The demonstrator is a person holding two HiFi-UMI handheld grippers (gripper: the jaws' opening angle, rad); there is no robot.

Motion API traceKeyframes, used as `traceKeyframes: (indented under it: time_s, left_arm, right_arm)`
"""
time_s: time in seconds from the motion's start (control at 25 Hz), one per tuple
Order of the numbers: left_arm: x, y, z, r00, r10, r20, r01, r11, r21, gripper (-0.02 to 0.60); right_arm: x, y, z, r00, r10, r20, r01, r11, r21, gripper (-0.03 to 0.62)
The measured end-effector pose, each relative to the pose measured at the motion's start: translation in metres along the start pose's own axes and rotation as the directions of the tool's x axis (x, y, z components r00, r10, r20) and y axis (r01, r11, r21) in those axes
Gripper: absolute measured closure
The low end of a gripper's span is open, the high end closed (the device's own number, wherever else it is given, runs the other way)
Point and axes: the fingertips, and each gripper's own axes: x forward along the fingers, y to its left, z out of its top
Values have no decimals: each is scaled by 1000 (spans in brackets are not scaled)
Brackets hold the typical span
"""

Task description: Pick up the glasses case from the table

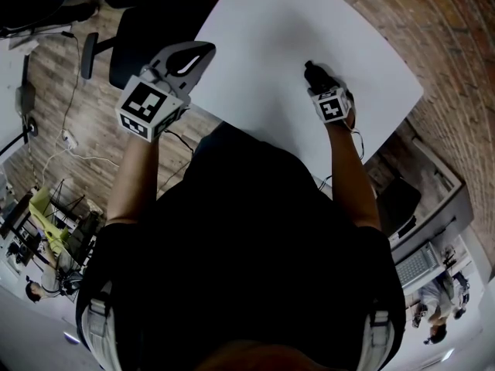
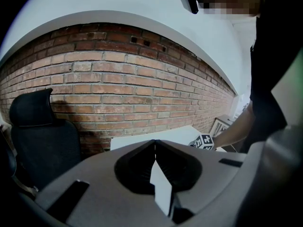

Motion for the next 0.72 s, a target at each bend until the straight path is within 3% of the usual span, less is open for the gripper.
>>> traceKeyframes:
  time_s: [0.72]
  left_arm:
    - [-4,-3,0,1000,-8,-3,8,1000,6,571]
  right_arm:
    - [1,1,-1,1000,4,-4,-4,1000,19,246]
